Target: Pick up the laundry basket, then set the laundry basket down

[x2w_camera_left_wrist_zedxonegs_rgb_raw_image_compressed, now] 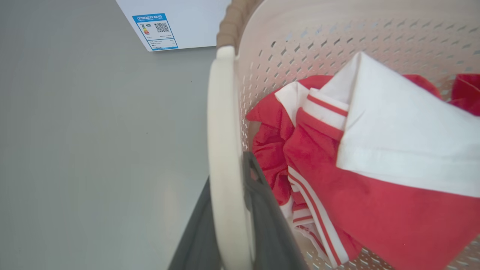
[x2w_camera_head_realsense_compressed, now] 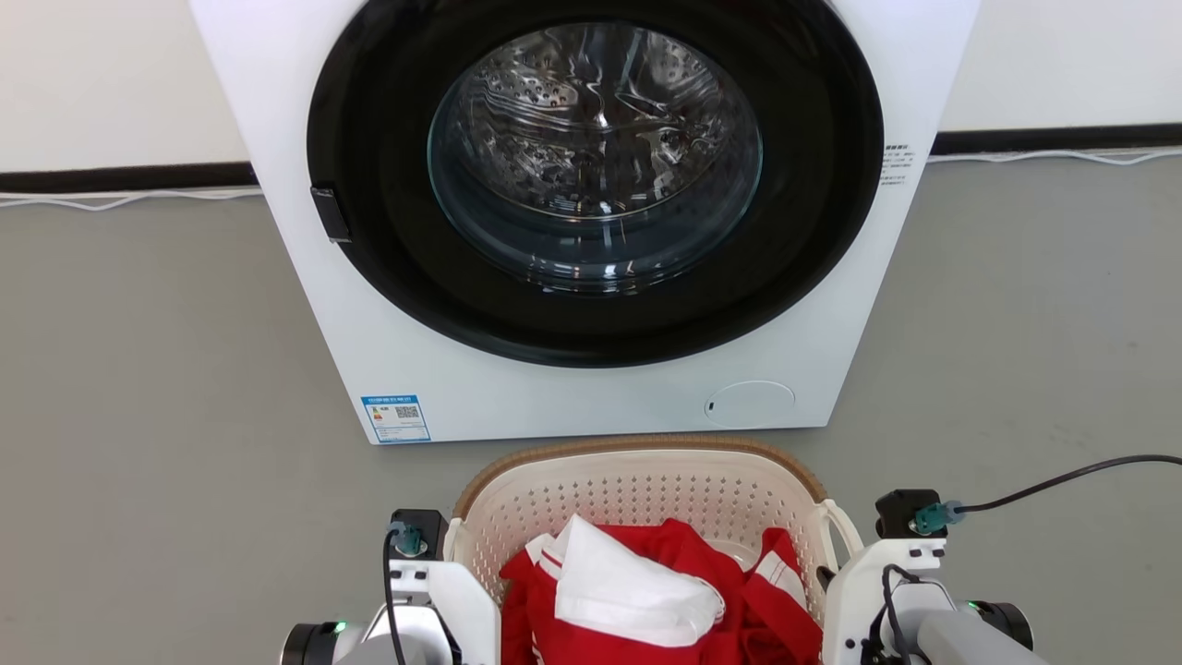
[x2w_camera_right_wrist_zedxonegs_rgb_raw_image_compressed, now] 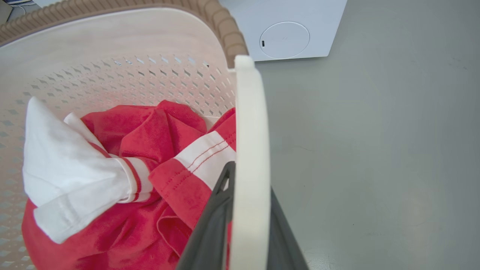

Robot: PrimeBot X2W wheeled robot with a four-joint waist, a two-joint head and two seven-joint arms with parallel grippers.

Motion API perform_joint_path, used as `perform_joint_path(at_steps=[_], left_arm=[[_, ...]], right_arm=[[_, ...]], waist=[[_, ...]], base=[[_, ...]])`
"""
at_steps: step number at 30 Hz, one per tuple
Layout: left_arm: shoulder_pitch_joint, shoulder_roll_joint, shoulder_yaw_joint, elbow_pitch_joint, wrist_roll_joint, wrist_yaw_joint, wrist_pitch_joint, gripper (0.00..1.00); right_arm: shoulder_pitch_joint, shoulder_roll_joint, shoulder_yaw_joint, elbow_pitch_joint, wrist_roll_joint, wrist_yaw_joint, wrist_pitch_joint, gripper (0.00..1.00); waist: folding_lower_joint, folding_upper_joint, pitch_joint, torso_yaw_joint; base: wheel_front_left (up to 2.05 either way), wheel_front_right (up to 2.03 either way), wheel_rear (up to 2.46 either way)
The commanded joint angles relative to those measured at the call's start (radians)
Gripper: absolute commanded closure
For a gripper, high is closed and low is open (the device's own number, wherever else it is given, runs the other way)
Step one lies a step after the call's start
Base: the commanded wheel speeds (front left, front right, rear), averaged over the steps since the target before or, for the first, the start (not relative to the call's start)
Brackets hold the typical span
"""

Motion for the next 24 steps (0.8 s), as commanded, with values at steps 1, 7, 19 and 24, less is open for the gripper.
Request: perform_joint_path(at_steps=[1,7,19,24], left_arm=[[-0.010,0.014,0.006,-0.008,-0.005,-0.011,0.003,1.00],[0.004,0.014,-0.008,-0.011,-0.020,-0.016,0.026,1.00],[0.000,0.014,-0.026,-0.009,-0.041,-0.019,0.032,1.00],[-0.001,0.014,-0.034,-0.009,-0.046,-0.022,0.031,1.00]], right_arm=[[-0.011,0.011,0.021,-0.018,-0.001,0.008,-0.002,1.00],[-0.005,0.011,0.029,-0.018,0.010,0.008,0.015,1.00],[-0.007,0.011,0.057,-0.018,0.037,0.008,0.021,1.00],[-0.007,0.011,0.057,-0.018,0.037,0.008,0.019,1.00]], waist=[[0.0001,0.0000,-0.007,0.002],[0.0001,0.0000,-0.025,0.004],[0.0001,0.0000,-0.019,-0.002],[0.0001,0.0000,-0.018,-0.004]], base=[[0.00,0.00,0.00],[0.00,0.00,0.00],[0.00,0.00,0.00],[0.00,0.00,0.00]])
